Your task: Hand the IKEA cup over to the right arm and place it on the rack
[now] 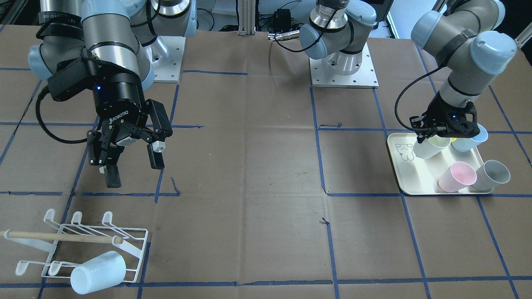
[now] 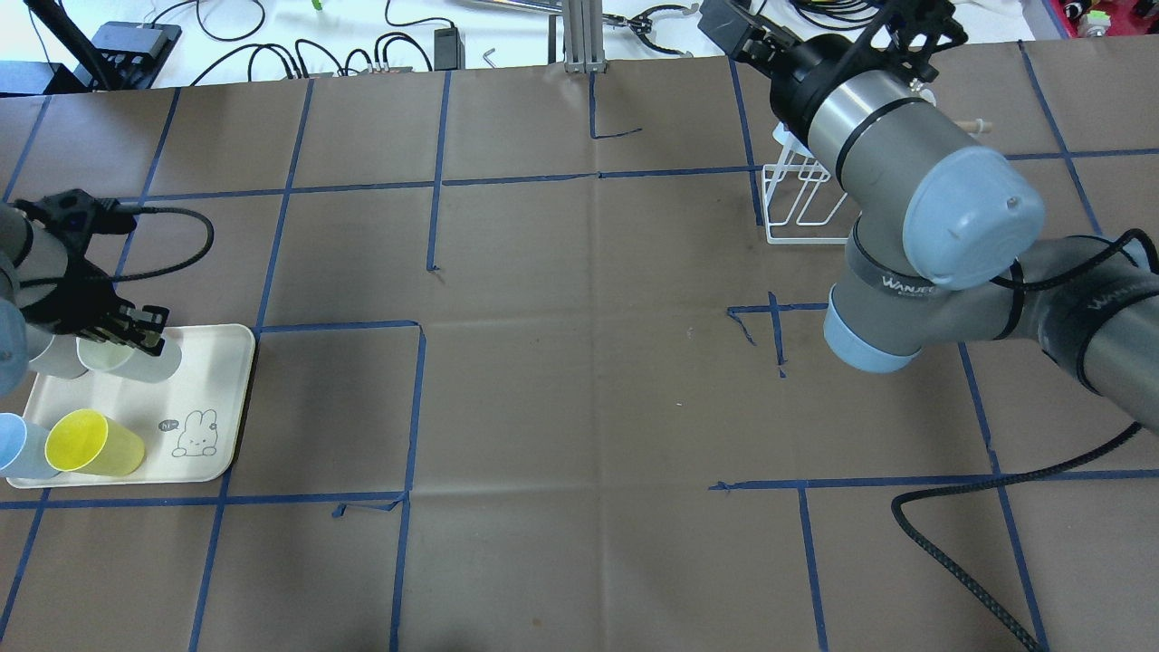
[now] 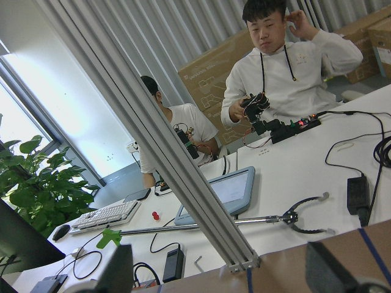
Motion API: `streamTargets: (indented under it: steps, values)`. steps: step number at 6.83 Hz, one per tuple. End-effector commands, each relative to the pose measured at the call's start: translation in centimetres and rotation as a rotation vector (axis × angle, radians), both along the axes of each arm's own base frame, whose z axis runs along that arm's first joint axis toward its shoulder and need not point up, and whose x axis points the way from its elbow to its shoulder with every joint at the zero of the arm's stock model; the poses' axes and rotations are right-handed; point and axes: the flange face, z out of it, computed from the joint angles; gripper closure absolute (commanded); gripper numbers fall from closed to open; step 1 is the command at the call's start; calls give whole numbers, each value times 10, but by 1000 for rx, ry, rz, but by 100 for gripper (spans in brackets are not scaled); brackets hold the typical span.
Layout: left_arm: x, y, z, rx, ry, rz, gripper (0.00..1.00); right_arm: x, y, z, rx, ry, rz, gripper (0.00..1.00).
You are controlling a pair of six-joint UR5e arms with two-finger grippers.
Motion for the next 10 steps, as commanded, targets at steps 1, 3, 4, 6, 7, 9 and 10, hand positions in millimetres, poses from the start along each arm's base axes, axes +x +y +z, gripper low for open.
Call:
streamTargets:
  steps: [1, 3, 4, 6, 7, 9, 10]
  values:
    - [-46, -49, 101, -12, 3, -113, 100, 8, 28, 3, 105, -272, 1, 0]
    - [-124, -94, 130, -82, 63, -214, 100, 9, 28, 4, 116, -304, 3, 0]
    - [-157, -95, 131, -117, 153, -245, 100, 9, 28, 3, 126, -321, -2, 0]
    - [-203, -102, 136, -270, 419, -317, 100, 9, 28, 2, 140, -344, -10, 0]
    - [-217, -96, 135, -368, 534, -354, 100, 10, 28, 2, 139, -344, -8, 0]
    - [-236, -83, 100, -569, 682, -448, 100, 15, 30, 1, 142, -347, 0, 0]
    - [-241, -75, 81, -640, 731, -489, 100, 16, 31, 1, 143, -348, 3, 0]
